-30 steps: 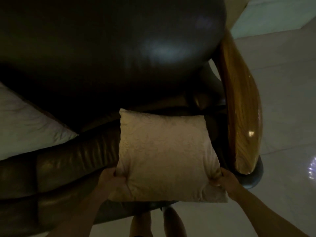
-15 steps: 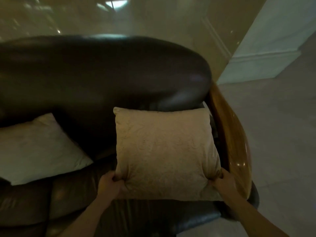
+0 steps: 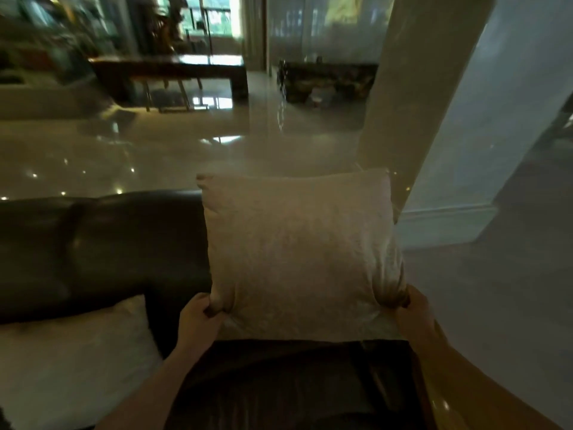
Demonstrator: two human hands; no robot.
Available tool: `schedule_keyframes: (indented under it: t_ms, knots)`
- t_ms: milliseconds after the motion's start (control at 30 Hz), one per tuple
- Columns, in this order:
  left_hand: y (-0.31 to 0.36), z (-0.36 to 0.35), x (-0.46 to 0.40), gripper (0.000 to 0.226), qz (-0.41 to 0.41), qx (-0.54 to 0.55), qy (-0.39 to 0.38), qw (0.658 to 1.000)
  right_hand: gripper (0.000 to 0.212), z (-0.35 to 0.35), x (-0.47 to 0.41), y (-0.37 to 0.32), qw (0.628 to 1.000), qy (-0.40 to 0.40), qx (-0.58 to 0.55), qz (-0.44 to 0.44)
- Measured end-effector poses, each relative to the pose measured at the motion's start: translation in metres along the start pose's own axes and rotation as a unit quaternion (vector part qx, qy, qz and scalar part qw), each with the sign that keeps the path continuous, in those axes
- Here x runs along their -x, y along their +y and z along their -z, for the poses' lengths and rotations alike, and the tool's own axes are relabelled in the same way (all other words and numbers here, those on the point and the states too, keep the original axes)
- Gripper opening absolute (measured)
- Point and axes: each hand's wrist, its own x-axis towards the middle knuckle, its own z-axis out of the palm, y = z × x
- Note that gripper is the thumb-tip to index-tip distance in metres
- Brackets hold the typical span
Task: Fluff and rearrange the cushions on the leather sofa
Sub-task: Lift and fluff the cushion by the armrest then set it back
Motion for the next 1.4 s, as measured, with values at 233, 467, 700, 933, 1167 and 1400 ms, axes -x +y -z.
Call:
schedule_keyframes:
  t_ms: [233,467,700,933,1167,1400]
  knots:
    - [0.058,0.050,-0.035,0.009,-0.059,0.051,0.046,0.996,0.031,0.030,-0.031,-0.071,0.995,0.025,-0.020,0.098]
    - [0.097,0.074,-0.045,0.026,-0.116,0.026,0.099,0.988,0.025,0.058,-0.047,-0.128,0.986,0.016,-0.041,0.160]
    - [0.101,0.065,-0.048,0.020,-0.061,0.114,0.053,0.990,0.017,0.079,-0.055,-0.173,0.974,0.044,-0.047,0.218]
    - [0.075,0.018,-0.044,0.046,0.049,0.151,-0.018,0.987,0.016,0.100,-0.073,-0.232,0.944,0.035,0.006,0.329]
    - [0.111,0.025,-0.024,0.028,0.183,0.287,-0.085,0.936,0.025,0.090,-0.087,-0.257,0.923,-0.018,0.043,0.383]
    - [0.150,0.039,-0.034,0.074,-0.028,0.067,0.068,0.995,0.036,0.068,-0.072,-0.256,0.855,-0.080,0.167,0.485]
